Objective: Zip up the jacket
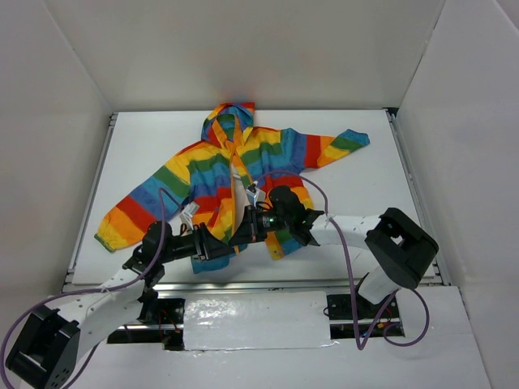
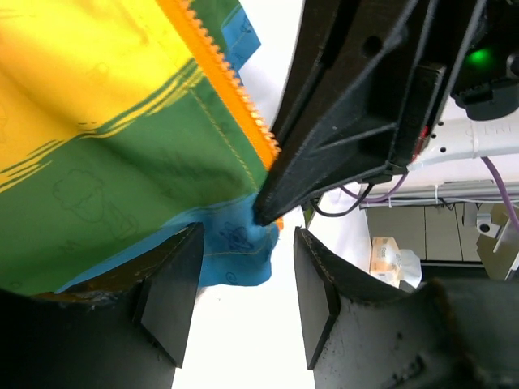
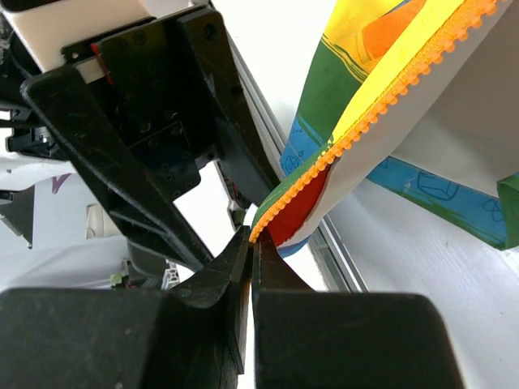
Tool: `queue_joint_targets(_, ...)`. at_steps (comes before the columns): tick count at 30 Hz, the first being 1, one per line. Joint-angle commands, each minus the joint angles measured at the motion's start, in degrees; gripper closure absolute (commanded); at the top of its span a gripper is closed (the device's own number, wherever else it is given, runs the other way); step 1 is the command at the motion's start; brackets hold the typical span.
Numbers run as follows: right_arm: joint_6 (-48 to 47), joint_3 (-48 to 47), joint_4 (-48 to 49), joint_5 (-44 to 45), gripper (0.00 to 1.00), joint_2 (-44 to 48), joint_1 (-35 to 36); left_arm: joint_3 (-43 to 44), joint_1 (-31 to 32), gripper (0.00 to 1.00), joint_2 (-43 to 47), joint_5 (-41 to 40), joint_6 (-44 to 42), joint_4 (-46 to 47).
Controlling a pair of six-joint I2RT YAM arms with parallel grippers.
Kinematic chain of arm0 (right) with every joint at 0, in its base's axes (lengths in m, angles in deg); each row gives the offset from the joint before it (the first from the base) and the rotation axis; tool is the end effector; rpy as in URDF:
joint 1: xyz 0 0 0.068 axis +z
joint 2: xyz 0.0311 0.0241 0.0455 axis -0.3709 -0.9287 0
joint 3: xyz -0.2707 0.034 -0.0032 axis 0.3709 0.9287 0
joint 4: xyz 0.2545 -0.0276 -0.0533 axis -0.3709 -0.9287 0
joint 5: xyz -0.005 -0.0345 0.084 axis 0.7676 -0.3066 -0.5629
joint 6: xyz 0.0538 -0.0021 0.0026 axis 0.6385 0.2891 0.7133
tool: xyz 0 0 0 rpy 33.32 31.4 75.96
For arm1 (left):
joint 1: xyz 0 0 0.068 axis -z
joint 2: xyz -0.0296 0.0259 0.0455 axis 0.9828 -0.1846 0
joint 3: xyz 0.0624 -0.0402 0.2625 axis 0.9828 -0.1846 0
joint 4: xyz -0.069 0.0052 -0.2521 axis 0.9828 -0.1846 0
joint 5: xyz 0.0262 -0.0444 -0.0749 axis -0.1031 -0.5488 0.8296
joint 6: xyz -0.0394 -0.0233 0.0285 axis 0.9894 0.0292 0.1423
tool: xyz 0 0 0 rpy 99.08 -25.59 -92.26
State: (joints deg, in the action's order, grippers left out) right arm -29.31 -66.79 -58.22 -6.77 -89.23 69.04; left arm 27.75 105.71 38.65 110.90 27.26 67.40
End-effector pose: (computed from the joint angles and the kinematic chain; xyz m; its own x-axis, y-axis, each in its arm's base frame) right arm 0.1971 0.2450 0.1910 -0.9117 -0.0967 -0.3994 -0.4082 0.3252 0.8530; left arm 0.1366 -0.0909 0.1712 -0.8412 -0.3550 -0.4078 0.2955 0.3297 -0.8966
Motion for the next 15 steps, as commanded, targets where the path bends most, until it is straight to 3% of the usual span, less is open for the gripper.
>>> queue_joint_targets(1, -1.1, -1.8, 0.2, 0.1, 1.0, 1.9, -0.6, 0.1, 1.2, 0.4, 0.0, -0.8, -1.7, 3.7)
queue_joint_targets(9, -1.8, -2.3, -0.7, 0.7, 1.0, 2.0, -1.0, -1.1, 4.0, 0.42, -2.7, -3.1, -1.4, 4.4)
queue_joint_targets(12, -2.0, -2.3, -1.0, 0.6, 1.0, 2.2, -1.1, -1.1, 4.4, 0.59, -3.6, -3.8, -1.5, 4.8)
queue_joint_targets(15, -2.1, -2.3, -1.2, 0.6, 1.0, 2.2, -1.1, -0.5, 4.6, 0.62, -4.1, -4.1, -1.8, 5.3)
